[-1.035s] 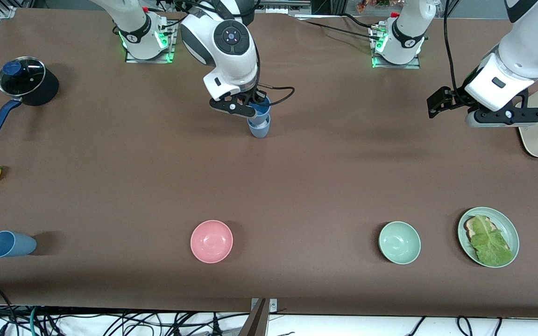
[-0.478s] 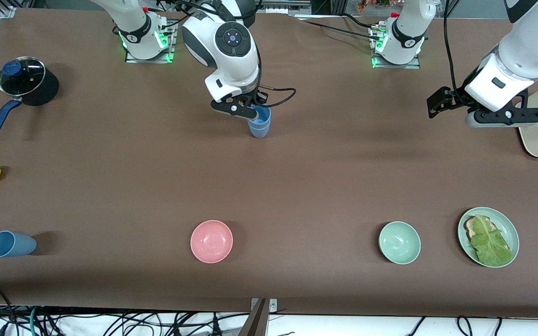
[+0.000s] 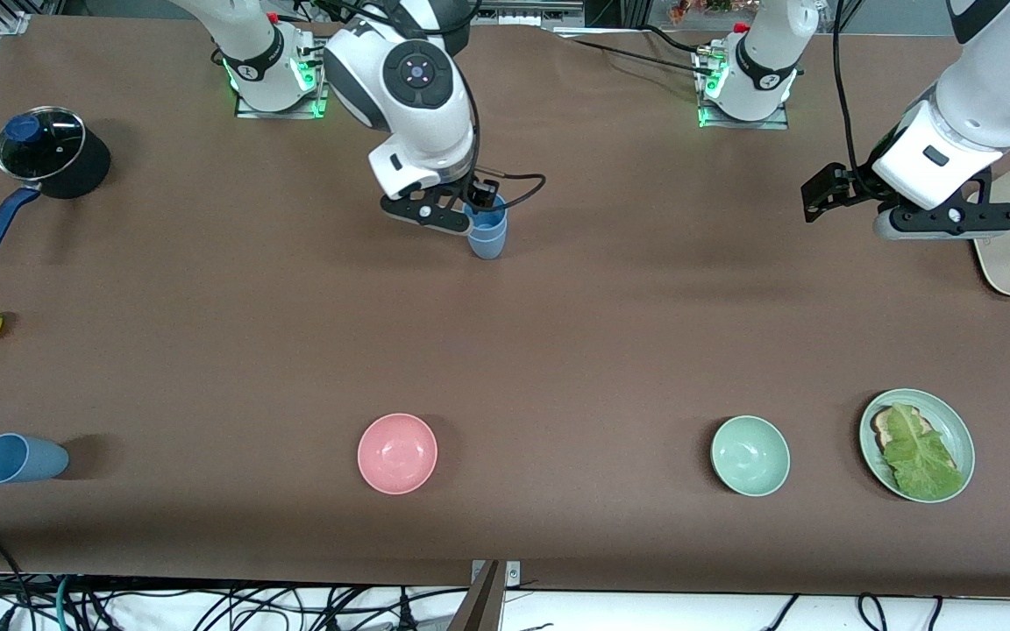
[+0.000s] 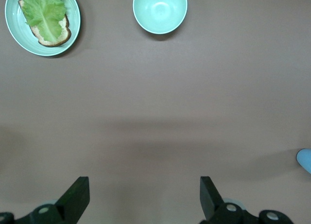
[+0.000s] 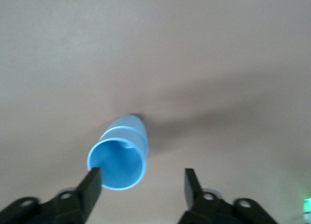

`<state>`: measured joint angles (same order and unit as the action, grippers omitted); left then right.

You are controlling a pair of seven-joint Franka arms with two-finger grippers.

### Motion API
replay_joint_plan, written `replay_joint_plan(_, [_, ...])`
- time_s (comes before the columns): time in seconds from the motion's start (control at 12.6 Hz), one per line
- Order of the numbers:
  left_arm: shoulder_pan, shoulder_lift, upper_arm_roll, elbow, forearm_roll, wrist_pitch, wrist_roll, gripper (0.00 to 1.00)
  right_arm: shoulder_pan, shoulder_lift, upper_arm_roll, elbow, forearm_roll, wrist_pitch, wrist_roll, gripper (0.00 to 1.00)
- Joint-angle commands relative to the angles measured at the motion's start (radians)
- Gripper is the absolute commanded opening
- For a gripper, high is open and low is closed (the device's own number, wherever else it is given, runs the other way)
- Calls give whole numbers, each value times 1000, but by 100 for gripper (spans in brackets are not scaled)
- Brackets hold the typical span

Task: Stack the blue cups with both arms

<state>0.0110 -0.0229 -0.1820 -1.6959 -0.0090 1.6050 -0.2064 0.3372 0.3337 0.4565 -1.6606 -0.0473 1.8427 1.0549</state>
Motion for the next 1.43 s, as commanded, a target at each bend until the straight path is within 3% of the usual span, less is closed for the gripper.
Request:
replay_joint_plan(0.0, [-2,14,-1,33,-6,-25,19,100,-67,-2,-24,94,-8,-149,-139,100])
replay_joint_plan(0.32, [-2,14,-1,33,-6,-25,19,100,-70,-62,-258,108,24,-166,-292,100])
replay_joint_plan(0.56, [-2,14,-2,33,-6,-25,18,100,-69,-102,-453,163,148,-253,-560,100])
replay_joint_plan(0.72, [-2,14,-2,33,-6,-25,18,100,-69,-120,-518,180,152,-305,-679,100])
replay_joint_plan(1.04, [-2,14,-2,33,-8,-25,18,100,-167,-232,-515,125,149,-342,-749,100])
replay_joint_plan(1.19, [-2,14,-2,33,-6,-25,18,100,-298,-301,-434,61,149,-347,-826,100])
replay_joint_plan(1.35, [-2,14,-2,33,-8,-25,18,100,-308,-320,-424,51,135,-361,-826,100])
